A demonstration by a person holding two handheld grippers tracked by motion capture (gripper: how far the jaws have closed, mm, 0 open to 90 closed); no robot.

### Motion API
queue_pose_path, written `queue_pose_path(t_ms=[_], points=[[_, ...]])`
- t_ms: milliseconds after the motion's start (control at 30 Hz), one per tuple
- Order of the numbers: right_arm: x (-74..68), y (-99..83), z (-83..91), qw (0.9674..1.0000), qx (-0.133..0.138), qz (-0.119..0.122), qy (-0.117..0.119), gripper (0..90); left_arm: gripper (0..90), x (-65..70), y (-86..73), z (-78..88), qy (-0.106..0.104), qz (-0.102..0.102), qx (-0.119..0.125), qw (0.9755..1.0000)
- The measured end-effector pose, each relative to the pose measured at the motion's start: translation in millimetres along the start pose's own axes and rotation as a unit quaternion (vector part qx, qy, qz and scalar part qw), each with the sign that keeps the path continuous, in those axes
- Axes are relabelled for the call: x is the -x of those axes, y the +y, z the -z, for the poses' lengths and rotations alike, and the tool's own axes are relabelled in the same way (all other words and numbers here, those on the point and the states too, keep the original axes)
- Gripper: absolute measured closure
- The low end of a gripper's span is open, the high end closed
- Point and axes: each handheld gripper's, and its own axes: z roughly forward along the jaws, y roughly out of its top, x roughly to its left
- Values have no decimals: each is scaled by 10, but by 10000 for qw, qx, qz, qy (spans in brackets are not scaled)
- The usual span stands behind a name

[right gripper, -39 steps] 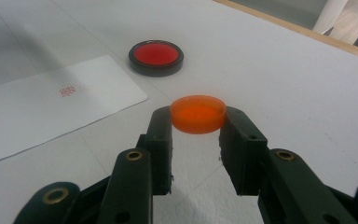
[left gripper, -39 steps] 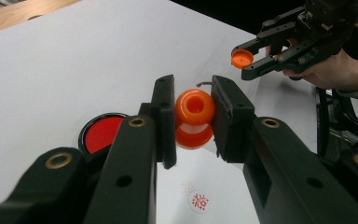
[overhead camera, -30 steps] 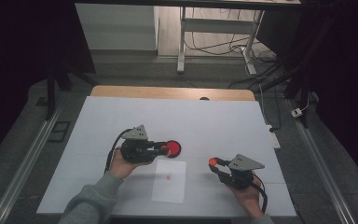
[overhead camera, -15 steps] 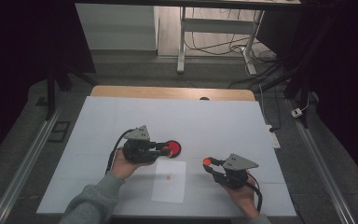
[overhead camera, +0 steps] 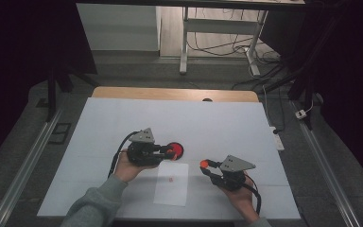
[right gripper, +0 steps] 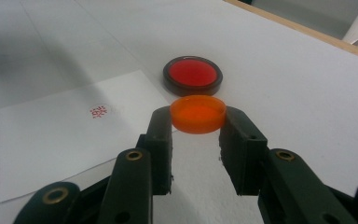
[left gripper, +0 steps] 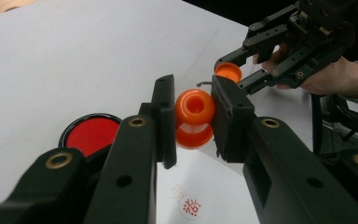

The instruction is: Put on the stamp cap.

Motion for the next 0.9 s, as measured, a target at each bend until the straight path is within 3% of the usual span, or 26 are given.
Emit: queue_pose_path(t_ms=[900], points=[[-144, 131, -232, 9996, 30, 110, 253, 644, 716, 44, 25, -75, -105, -48, 9, 9999]])
